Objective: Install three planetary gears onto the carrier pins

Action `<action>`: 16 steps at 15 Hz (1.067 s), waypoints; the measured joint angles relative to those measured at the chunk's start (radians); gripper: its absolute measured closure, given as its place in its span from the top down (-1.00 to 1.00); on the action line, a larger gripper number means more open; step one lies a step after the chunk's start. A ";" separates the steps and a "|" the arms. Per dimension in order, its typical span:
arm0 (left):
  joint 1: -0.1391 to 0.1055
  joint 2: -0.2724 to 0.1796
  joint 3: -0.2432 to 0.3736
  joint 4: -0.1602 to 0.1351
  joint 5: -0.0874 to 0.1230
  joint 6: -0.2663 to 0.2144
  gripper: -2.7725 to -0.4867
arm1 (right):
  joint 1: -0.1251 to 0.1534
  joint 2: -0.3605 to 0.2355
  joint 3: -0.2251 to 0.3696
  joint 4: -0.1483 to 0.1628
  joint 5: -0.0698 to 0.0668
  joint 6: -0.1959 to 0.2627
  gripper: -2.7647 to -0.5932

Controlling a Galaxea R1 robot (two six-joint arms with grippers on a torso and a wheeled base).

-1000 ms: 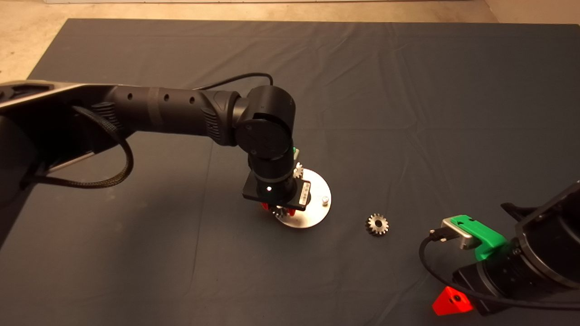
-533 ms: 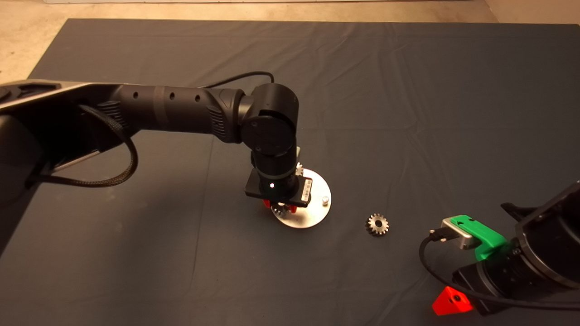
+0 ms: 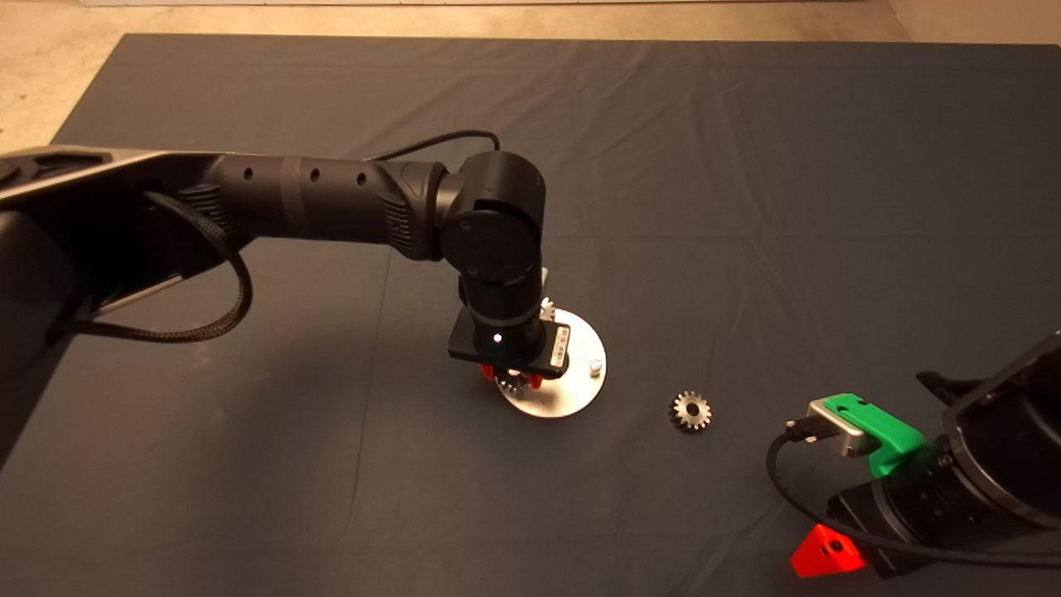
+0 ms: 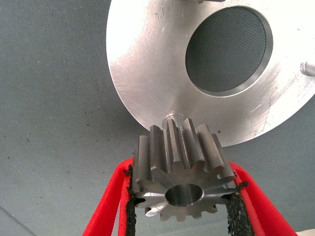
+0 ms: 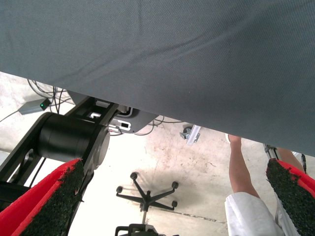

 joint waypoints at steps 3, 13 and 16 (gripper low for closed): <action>0.000 0.000 0.000 -0.001 0.000 0.000 -0.60 | 0.000 0.000 0.000 0.000 0.000 0.000 1.00; 0.000 0.000 0.000 -0.002 0.000 0.000 -0.60 | 0.000 0.000 0.000 0.000 0.000 0.000 1.00; 0.000 0.000 0.000 -0.004 0.000 -0.001 -0.60 | 0.000 0.000 0.000 0.000 0.000 0.000 1.00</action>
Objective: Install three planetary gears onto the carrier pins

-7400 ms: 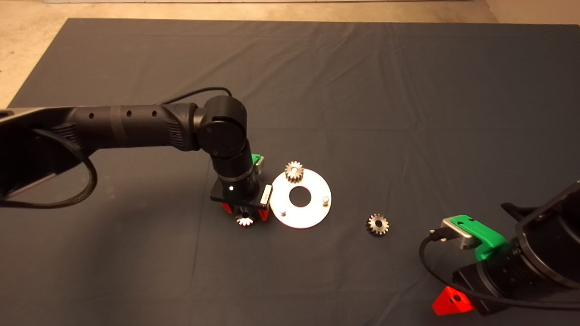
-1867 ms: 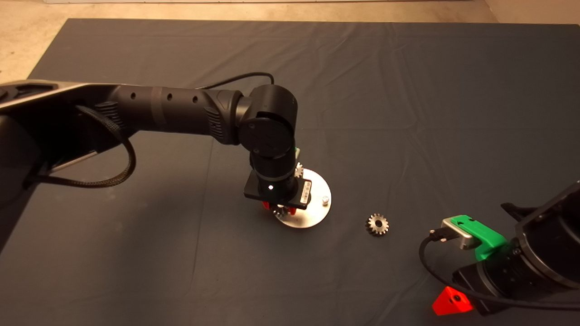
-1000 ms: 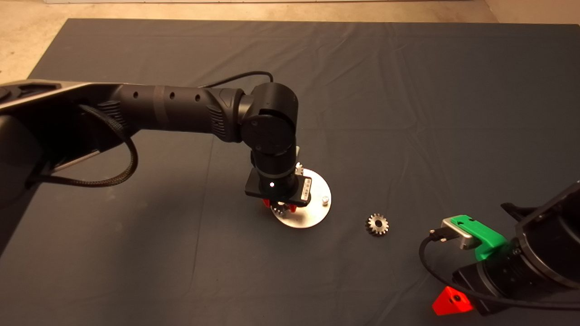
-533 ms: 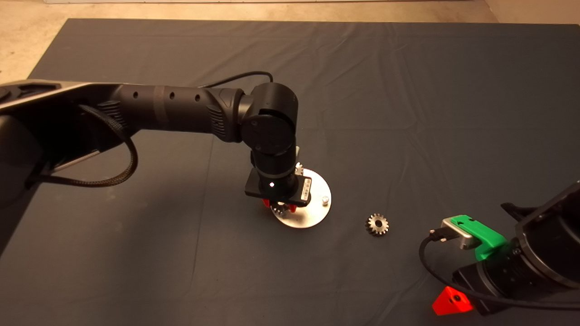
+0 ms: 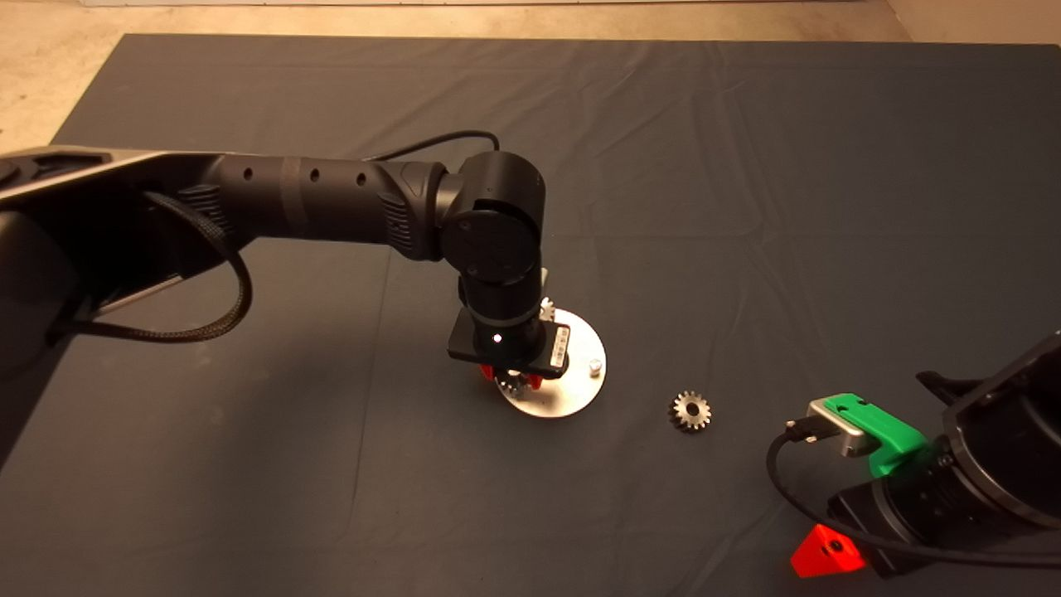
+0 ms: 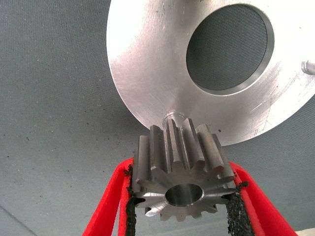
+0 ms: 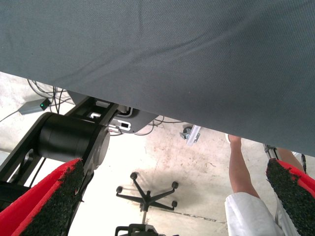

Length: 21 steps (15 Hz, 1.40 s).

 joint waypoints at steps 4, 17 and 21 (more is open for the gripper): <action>0.000 0.000 0.000 -0.002 0.000 -0.003 -0.60 | 0.000 0.000 0.000 0.000 0.000 0.000 1.00; 0.016 0.004 -0.002 -0.004 0.000 -0.007 -0.60 | 0.000 0.000 0.000 0.000 0.000 0.000 1.00; 0.030 0.008 -0.007 -0.004 0.000 -0.007 -0.60 | 0.000 0.000 0.000 0.000 0.000 0.000 1.00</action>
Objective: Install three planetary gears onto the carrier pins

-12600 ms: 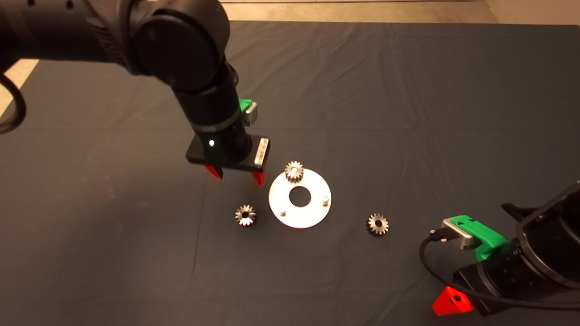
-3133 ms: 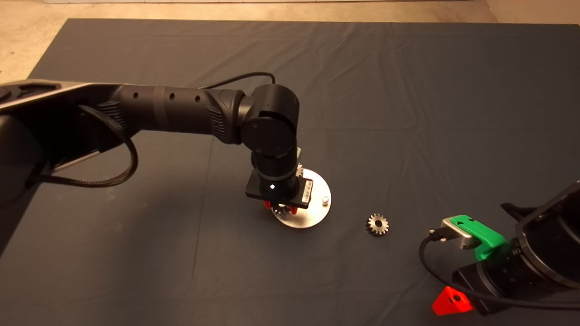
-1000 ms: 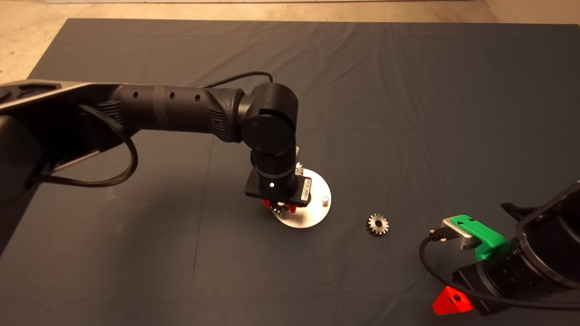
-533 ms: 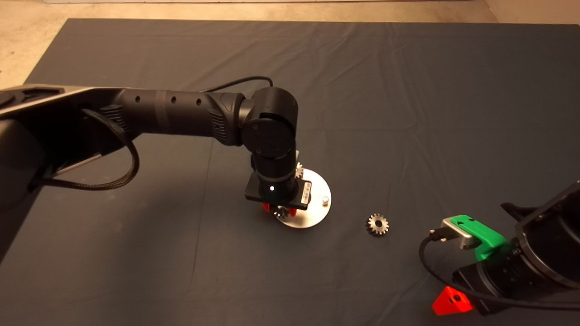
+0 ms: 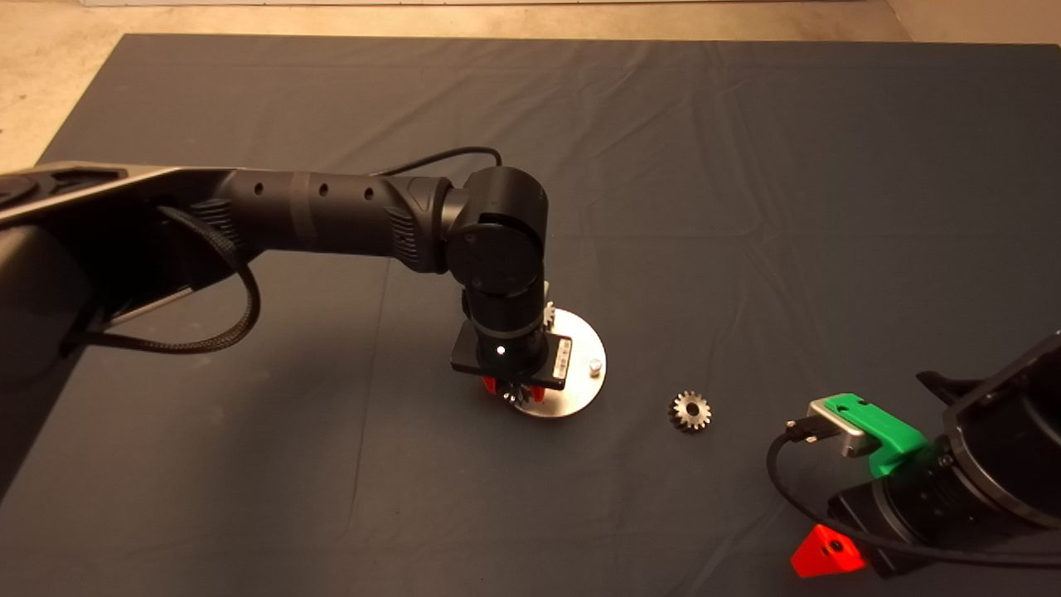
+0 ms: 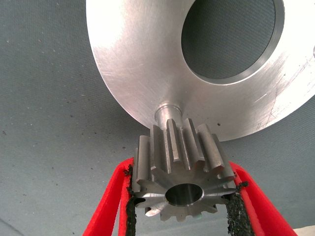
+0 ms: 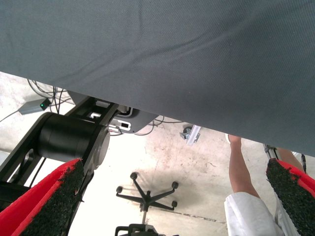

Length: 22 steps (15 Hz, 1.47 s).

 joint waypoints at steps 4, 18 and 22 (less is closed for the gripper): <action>0.000 0.000 0.000 0.000 0.000 0.000 -0.60 | 0.000 0.000 0.000 0.000 0.000 0.000 1.00; 0.000 0.001 -0.015 -0.003 -0.001 0.004 -0.60 | 0.000 0.000 0.000 0.000 0.000 0.000 1.00; 0.000 0.003 -0.024 -0.010 0.000 0.009 -0.60 | 0.000 0.000 0.000 0.000 0.000 0.000 1.00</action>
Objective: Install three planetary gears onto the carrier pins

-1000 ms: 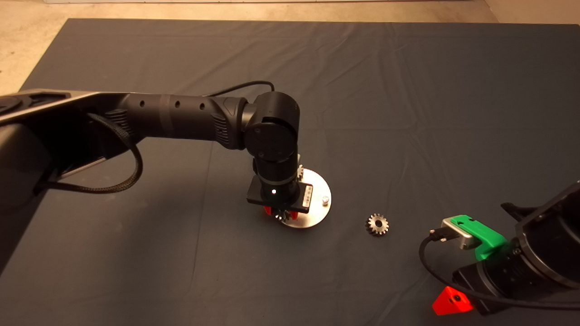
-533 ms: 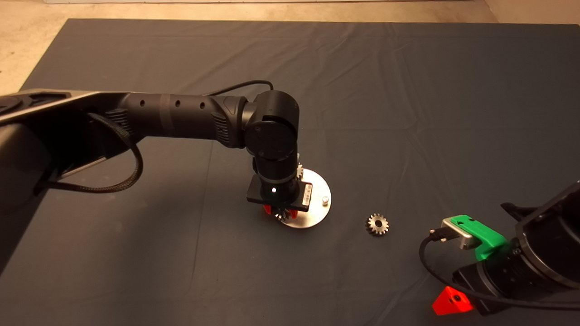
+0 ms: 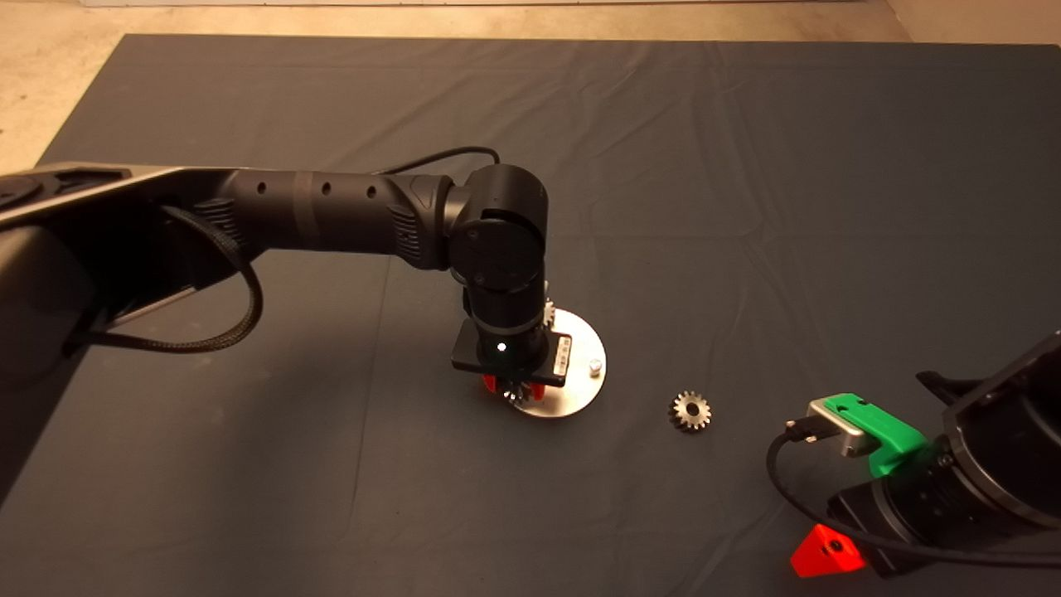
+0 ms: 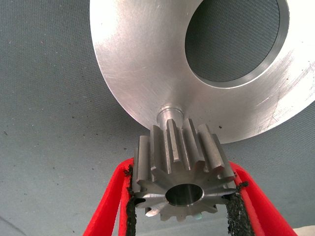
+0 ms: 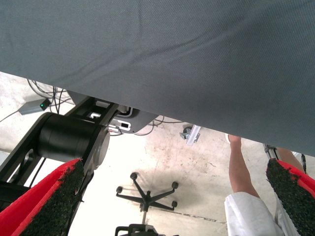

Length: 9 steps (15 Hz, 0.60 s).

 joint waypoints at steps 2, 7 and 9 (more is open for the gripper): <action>-0.001 0.000 -0.004 -0.004 0.000 0.006 -0.60 | 0.000 0.000 0.000 0.000 0.000 0.000 1.00; -0.002 0.000 -0.010 -0.008 -0.001 0.019 -0.60 | 0.000 0.000 0.000 0.000 0.000 0.000 1.00; -0.002 0.000 -0.010 -0.008 -0.001 0.019 -0.60 | 0.000 0.000 0.000 0.000 0.000 0.000 1.00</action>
